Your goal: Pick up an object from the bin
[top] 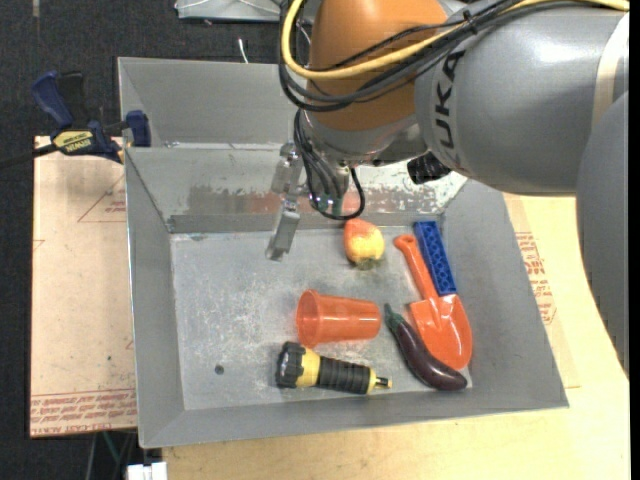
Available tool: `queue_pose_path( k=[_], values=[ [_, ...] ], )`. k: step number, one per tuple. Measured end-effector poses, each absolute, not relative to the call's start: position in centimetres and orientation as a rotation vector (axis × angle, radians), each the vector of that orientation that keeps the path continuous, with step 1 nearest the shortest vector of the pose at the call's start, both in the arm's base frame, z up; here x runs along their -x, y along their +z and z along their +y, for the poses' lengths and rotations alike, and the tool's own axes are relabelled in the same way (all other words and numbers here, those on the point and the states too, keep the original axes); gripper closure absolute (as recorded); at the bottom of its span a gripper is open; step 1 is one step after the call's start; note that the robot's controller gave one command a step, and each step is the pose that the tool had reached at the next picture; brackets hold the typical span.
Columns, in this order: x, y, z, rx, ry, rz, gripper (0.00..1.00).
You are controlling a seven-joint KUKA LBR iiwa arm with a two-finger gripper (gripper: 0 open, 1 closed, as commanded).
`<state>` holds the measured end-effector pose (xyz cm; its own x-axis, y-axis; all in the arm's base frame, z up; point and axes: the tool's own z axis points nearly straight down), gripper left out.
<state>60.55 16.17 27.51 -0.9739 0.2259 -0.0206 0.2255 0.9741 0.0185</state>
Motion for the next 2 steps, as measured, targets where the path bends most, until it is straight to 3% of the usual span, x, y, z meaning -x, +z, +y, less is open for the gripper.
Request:
queue_pose_path(
  k=[1,2],
  values=[
    [-59.8,19.2,12.0,-0.459,0.009,3.104,0.0],
    [-60.9,28.0,15.4,-0.377,0.039,3.077,0.0]
  ],
)
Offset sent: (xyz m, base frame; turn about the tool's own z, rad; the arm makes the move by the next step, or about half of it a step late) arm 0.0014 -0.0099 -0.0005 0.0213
